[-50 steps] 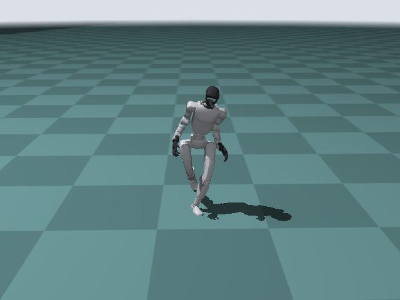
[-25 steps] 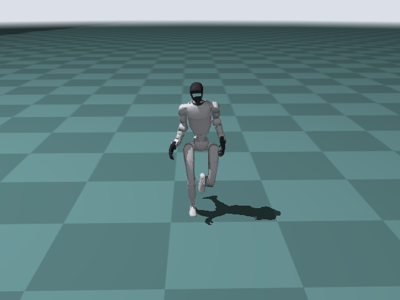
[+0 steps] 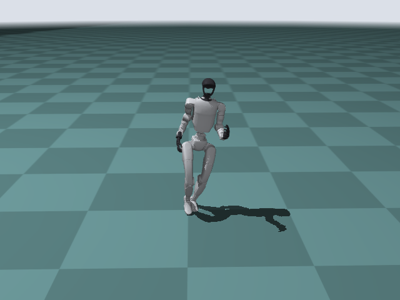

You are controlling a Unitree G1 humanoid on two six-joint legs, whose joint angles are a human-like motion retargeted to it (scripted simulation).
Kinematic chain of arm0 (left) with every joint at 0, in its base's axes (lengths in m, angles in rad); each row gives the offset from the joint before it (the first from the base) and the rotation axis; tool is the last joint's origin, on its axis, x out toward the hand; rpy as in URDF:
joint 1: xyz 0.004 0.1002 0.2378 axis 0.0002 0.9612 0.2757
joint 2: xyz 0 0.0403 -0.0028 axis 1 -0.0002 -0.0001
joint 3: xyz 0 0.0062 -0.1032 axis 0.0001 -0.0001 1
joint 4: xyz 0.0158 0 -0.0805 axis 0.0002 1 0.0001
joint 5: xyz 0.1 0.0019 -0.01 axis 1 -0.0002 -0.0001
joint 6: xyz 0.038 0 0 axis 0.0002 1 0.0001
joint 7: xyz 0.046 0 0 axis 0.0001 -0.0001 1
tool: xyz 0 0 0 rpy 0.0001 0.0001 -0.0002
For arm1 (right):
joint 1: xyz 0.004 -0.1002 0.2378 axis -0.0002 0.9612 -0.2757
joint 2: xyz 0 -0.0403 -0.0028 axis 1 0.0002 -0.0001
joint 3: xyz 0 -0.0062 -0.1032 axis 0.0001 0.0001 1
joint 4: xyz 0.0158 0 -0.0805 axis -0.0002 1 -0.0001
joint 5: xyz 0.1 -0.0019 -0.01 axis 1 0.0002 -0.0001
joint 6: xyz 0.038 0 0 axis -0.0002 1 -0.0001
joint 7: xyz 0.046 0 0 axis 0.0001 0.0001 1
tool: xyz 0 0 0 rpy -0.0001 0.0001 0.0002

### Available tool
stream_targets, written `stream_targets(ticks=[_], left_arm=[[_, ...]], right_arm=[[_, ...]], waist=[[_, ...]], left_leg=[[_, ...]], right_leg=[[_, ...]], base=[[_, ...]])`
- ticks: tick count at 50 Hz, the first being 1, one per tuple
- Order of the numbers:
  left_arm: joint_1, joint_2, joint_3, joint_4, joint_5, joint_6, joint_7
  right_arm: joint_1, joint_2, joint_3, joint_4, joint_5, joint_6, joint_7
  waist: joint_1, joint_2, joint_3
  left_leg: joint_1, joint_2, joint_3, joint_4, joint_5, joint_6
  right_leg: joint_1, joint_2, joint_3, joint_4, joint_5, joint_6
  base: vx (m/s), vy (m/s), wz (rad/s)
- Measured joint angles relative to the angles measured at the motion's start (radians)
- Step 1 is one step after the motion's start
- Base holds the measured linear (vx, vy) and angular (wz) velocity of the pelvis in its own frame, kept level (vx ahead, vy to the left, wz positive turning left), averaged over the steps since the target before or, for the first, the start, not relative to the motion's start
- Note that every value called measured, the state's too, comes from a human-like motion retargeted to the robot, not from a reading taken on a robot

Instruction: Walk run

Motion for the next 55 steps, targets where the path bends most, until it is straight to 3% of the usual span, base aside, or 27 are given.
stream_targets(ticks=[3, 5, 7, 10, 11, 12, 13, 15, 18, 20, 23, 25, 27, 29, 31, 32, 33, 34, 35, 38, 41, 45, 48, 51, 53, 54, 55], left_arm=[[0.047, 0.060, -0.032, -0.105, 0.027, 0.032, 0.005], [0.092, 0.088, -0.041, -0.150, 0.051, 0.060, 0.006], [0.132, 0.101, -0.029, -0.190, 0.069, 0.068, -0.004], [0.202, 0.084, -0.002, -0.203, 0.107, 0.064, -0.001], [0.232, 0.067, 0.010, -0.188, 0.121, 0.053, -0.003], [0.272, 0.047, 0.032, -0.164, 0.143, 0.037, -0.011], [0.334, 0.019, 0.077, -0.120, 0.183, 0.011, -0.034], [0.453, -0.053, 0.098, 0.066, 0.244, -0.025, -0.068], [0.538, -0.194, 0.092, 0.197, 0.017, 0.035, -0.226], [0.598, -0.201, 0.123, 0.209, -0.009, 0.045, -0.304], [0.656, -0.161, 0.167, 0.179, 0.081, 0.012, -0.294], [0.673, -0.136, 0.190, 0.162, 0.110, 0.006, -0.277], [0.654, -0.111, 0.211, 0.138, 0.105, 0.006, -0.263], [0.616, -0.069, 0.219, 0.106, 0.112, 0.010, -0.244], [0.570, -0.025, 0.211, 0.058, 0.134, 0.013, -0.212], [0.541, -0.006, 0.202, 0.030, 0.143, 0.016, -0.193], [0.508, 0.008, 0.191, 0.000, 0.150, 0.022, -0.172], [0.498, 0.018, 0.160, -0.014, 0.152, 0.021, -0.158], [0.500, 0.026, 0.119, -0.021, 0.154, 0.018, -0.146], [0.311, -0.040, 0.211, 0.053, 0.039, 0.037, -0.210], [0.210, -0.093, 0.049, -0.012, -0.077, 0.057, -0.155], [0.155, -0.082, -0.056, -0.107, -0.116, 0.060, -0.111], [0.139, -0.045, -0.098, -0.164, -0.118, 0.080, -0.120], [0.137, -0.002, -0.133, -0.229, -0.102, 0.113, -0.157], [0.132, 0.033, -0.149, -0.262, -0.088, 0.119, -0.167], [0.146, 0.056, -0.136, -0.271, -0.078, 0.114, -0.176], [0.169, 0.081, -0.113, -0.277, -0.066, 0.107, -0.187]], right_arm=[[0.059, -0.028, -0.099, -0.008, 0.109, -0.060, 0.023], [0.086, -0.055, -0.128, -0.044, 0.172, -0.093, 0.025], [0.049, -0.076, -0.140, -0.122, 0.183, -0.091, 0.031], [-0.046, -0.062, -0.131, -0.284, 0.165, -0.041, 0.011], [-0.091, -0.059, -0.120, -0.340, 0.178, -0.032, 0.001], [-0.130, -0.058, -0.095, -0.390, 0.196, -0.025, -0.013], [-0.157, -0.062, -0.041, -0.429, 0.226, -0.019, -0.035], [-0.265, -0.043, -0.023, -0.460, 0.299, 0.006, -0.072], [-0.448, -0.056, 0.008, -0.575, 0.401, 0.056, -0.032], [-0.506, -0.097, 0.058, -0.675, 0.420, 0.052, -0.044], [-0.515, -0.199, 0.092, -0.794, 0.417, 0.042, -0.021], [-0.486, -0.255, 0.092, -0.846, 0.391, 0.066, 0.003], [-0.457, -0.284, 0.091, -0.886, 0.363, 0.086, 0.020], [-0.425, -0.272, 0.076, -0.913, 0.325, 0.091, 0.012], [-0.405, -0.235, 0.085, -0.892, 0.276, 0.083, -0.031], [-0.397, -0.211, 0.092, -0.870, 0.256, 0.077, -0.051], [-0.385, -0.182, 0.103, -0.842, 0.241, 0.069, -0.059], [-0.342, -0.137, 0.102, -0.801, 0.227, 0.052, -0.042], [-0.285, -0.085, 0.094, -0.753, 0.214, 0.030, -0.012], [-0.173, -0.045, 0.151, -0.557, 0.359, 0.051, 0.107], [-0.092, -0.088, 0.160, -0.478, 0.474, 0.069, 0.181], [-0.009, -0.145, 0.073, -0.453, 0.357, 0.047, 0.197], [0.023, -0.143, 0.034, -0.483, 0.298, 0.009, 0.134], [0.014, -0.100, 0.003, -0.544, 0.275, -0.024, 0.046], [-0.014, -0.077, 0.002, -0.594, 0.260, -0.026, -0.004], [-0.027, -0.070, 0.032, -0.616, 0.254, -0.022, -0.017], [-0.038, -0.065, 0.077, -0.635, 0.250, -0.016, -0.026]], waist=[[-0.134, 0.073, -0.005], [-0.180, 0.124, 0.041], [-0.217, 0.137, 0.084], [-0.249, 0.116, 0.141], [-0.265, 0.077, 0.142], [-0.257, 0.049, 0.136], [-0.198, 0.044, 0.116], [-0.173, 0.091, 0.064], [0.032, 0.028, -0.034], [0.096, -0.003, -0.026], [0.193, -0.078, -0.005], [0.247, -0.134, 0.040], [0.290, -0.163, 0.077], [0.298, -0.127, 0.093], [0.325, -0.034, 0.100], [0.330, 0.003, 0.098], [0.319, -0.002, 0.086], [0.299, -0.008, 0.047], [0.275, -0.015, -0.006], [0.177, -0.043, -0.019], [0.133, -0.026, -0.046], [0.014, 0.004, -0.003], [-0.060, 0.046, 0.016], [-0.060, 0.074, 0.025], [-0.071, 0.038, 0.040], [-0.070, 0.019, 0.033], [-0.064, 0.003, 0.016]], left_leg=[[0.224, 0.078, 0.015, -0.201, 0.590, -0.147], [0.294, 0.126, -0.056, -0.082, 0.755, -0.299], [0.298, 0.152, 0.048, 0.128, 0.755, -0.313], [0.362, 0.084, -0.039, 0.258, 0.755, -0.305], [0.361, 0.038, -0.029, 0.320, 0.755, -0.278], [0.352, 0.003, 0.007, 0.387, 0.742, -0.243], [0.326, -0.014, 0.096, 0.464, 0.700, -0.195], [0.146, 0.102, 0.062, 0.773, 0.497, -0.107], [-0.157, 0.100, 0.202, 0.777, 0.292, -0.013], [-0.302, 0.080, 0.220, 0.618, 0.226, 0.037], [-0.416, 0.019, 0.265, 0.203, 0.166, 0.079], [-0.380, -0.061, 0.287, -0.083, 0.113, 0.100], [-0.371, -0.095, 0.279, -0.268, 0.051, 0.058], [-0.350, -0.044, 0.271, -0.355, 0.019, 0.022], [-0.338, 0.060, 0.202, -0.342, 0.019, -0.055], [-0.347, 0.097, 0.152, -0.291, 0.075, -0.026], [-0.382, 0.091, 0.117, -0.189, 0.207, 0.152], [-0.399, 0.021, 0.021, -0.071, 0.179, 0.211], [-0.408, -0.079, -0.104, 0.055, 0.070, 0.211], [-0.370, -0.018, 0.040, 0.250, -0.039, 0.165], [-0.189, -0.027, 0.057, 0.128, -0.025, 0.128], [0.057, -0.044, 0.065, -0.066, 0.272, 0.013], [0.236, 0.006, 0.077, -0.168, 0.530, -0.106], [0.338, 0.021, 0.038, -0.149, 0.712, -0.251], [0.349, -0.014, 0.007, 0.021, 0.753, -0.301], [0.334, -0.015, 0.035, 0.114, 0.755, -0.296], [0.314, -0.004, 0.085, 0.196, 0.755, -0.279]], right_leg=[[-0.068, -0.108, -0.017, -0.379, -0.017, 0.058], [-0.049, -0.094, 0.021, -0.619, -0.080, 0.089], [-0.022, -0.107, 0.131, -0.795, -0.183, 0.160], [0.061, -0.121, 0.132, -0.852, -0.190, 0.078], [0.080, -0.150, 0.122, -0.791, 0.000, 0.043], [0.098, -0.131, 0.162, -0.717, 0.092, -0.005], [0.109, -0.018, 0.302, -0.616, -0.014, -0.079], [0.124, -0.062, 0.119, -0.444, -0.134, -0.086], [0.295, 0.052, 0.274, -0.547, -0.155, -0.152], [0.409, 0.073, 0.268, -0.622, -0.011, -0.124], [0.582, 0.004, 0.202, -0.728, 0.403, 0.069], [0.638, -0.064, 0.119, -0.537, 0.452, 0.214], [0.682, -0.078, 0.132, -0.416, 0.452, 0.289], [0.723, -0.002, 0.122, -0.382, 0.452, 0.266], [0.776, 0.115, 0.073, -0.397, 0.442, 0.211], [0.780, 0.157, 0.037, -0.378, 0.417, 0.184], [0.741, 0.152, -0.007, -0.302, 0.359, 0.165], [0.688, 0.161, -0.076, -0.223, 0.302, 0.121], [0.628, 0.177, -0.156, -0.143, 0.244, 0.064], [0.365, 0.062, -0.003, 0.131, 0.001, 0.094], [0.203, 0.029, 0.092, -0.083, -0.055, 0.065], [0.116, -0.064, 0.234, -0.531, 0.014, 0.100], [0.121, -0.129, 0.264, -0.813, -0.084, 0.139], [0.142, -0.171, 0.178, -0.908, -0.156, 0.104], [0.166, -0.206, 0.156, -0.830, -0.015, 0.144], [0.156, -0.203, 0.113, -0.761, 0.011, 0.081], [0.136, -0.190, 0.050, -0.685, -0.007, -0.034]], base=[[2.59, -0.71, 1.06], [2.33, -0.60, 0.20], [2.50, -0.69, -0.42], [2.15, -0.75, -0.06], [2.46, -0.85, 0.16], [2.97, -1.14, -1.18], [3.11, -1.16, -1.45], [3.11, -0.95, -0.27], [2.37, -0.46, -1.65], [1.65, -0.15, -0.61], [2.35, -0.29, -0.23], [2.36, -0.39, -0.43], [2.33, -0.35, -0.08], [2.14, -0.30, 0.15], [1.76, -0.34, -0.32], [2.48, -0.50, -0.11], [2.70, -0.51, 0.46], [3.00, -0.46, 1.15], [2.91, -0.16, 1.58], [2.21, -0.23, 0.66], [1.39, -0.24, 0.46], [1.68, -0.36, 1.00], [1.77, -0.45, 0.77], [1.40, -0.38, 0.22], [1.82, -0.71, 0.43], [1.78, -0.95, -0.21], [1.84, -1.06, -0.21]])
